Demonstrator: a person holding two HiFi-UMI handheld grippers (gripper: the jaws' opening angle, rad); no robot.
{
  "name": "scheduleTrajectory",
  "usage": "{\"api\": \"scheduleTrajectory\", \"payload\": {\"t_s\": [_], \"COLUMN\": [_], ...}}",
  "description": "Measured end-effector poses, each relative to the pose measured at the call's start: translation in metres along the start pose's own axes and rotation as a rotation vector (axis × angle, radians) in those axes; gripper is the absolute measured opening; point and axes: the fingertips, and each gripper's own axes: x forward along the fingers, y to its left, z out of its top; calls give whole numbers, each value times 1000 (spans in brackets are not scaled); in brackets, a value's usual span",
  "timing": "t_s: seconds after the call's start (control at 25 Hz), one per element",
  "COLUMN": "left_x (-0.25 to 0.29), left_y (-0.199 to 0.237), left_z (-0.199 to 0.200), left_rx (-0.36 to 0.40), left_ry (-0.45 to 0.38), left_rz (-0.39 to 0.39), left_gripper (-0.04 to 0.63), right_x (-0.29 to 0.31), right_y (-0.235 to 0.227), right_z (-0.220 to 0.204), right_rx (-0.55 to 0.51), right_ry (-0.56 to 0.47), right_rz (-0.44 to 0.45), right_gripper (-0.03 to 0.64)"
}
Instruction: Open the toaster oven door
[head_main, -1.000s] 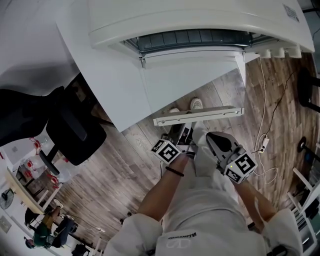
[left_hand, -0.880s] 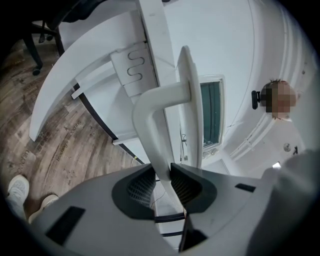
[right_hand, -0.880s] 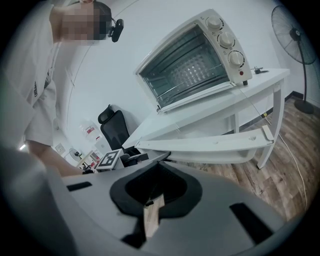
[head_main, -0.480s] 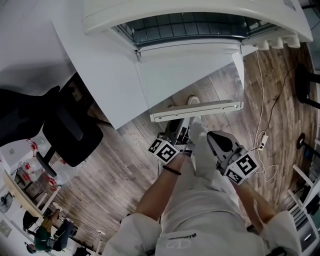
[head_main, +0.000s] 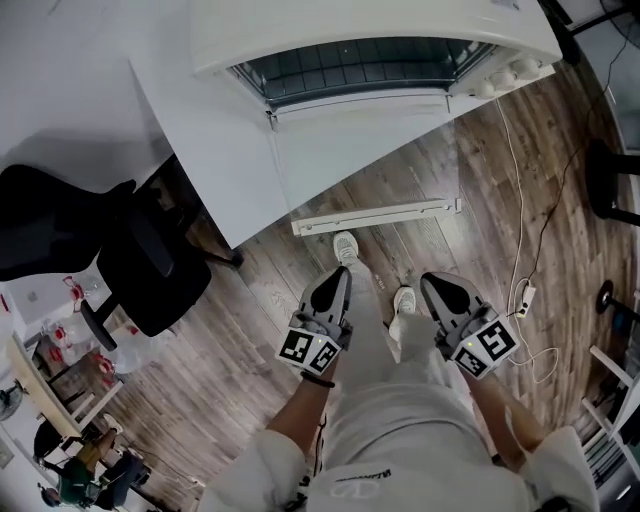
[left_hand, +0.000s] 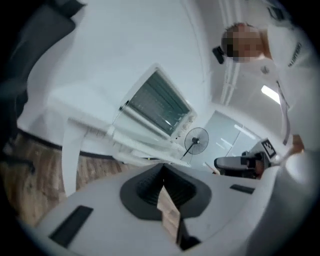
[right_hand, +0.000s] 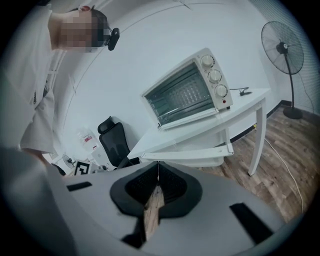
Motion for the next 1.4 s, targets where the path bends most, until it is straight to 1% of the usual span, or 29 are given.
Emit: {"api": "scheduleTrajectory", "payload": {"t_s": [0.08, 0.16, 0.2, 0.28, 0.4, 0.6, 0.8, 0.96, 1.08, 1.24, 1.4], "left_x": [-20, -41, -51, -71, -102, -148, -184, -212, -230, -255, -290], "left_y": [-21, -45, -57, -87, -142, -224, -274, -291, -295, -296, -296], "left_z": [29, 62, 78, 102, 119, 128, 131, 136, 134, 131, 128], "left_rx": [180, 330, 393, 486, 561, 645, 696, 699, 688, 687, 682], "left_ry": [-37, -101, -137, -204, -285, -367, -411, -445, -456, -474, -495], "left_rz": [34, 80, 108, 162, 212, 275, 317, 371, 387, 378, 345], "left_gripper": [8, 8, 8, 8, 8, 8, 9, 9, 9, 8, 8], "right_x": [-20, -41, -53, -82, -137, -215, -260, -280, -285, -283, -287], "right_y": [2, 5, 6, 8, 14, 25, 33, 49, 64, 83, 117], "right_z": [10, 21, 27, 39, 52, 68, 72, 67, 59, 45, 31], "right_rx": [-29, -57, -69, -93, -129, -181, -188, -171, -165, -156, -167], "right_ry": [-39, -83, -106, -152, -208, -276, -316, -340, -345, -352, -370], "right_rz": [2, 5, 8, 13, 19, 38, 42, 56, 70, 71, 59], "right_gripper": [18, 18, 18, 18, 18, 17, 18, 18, 18, 17, 18]}}
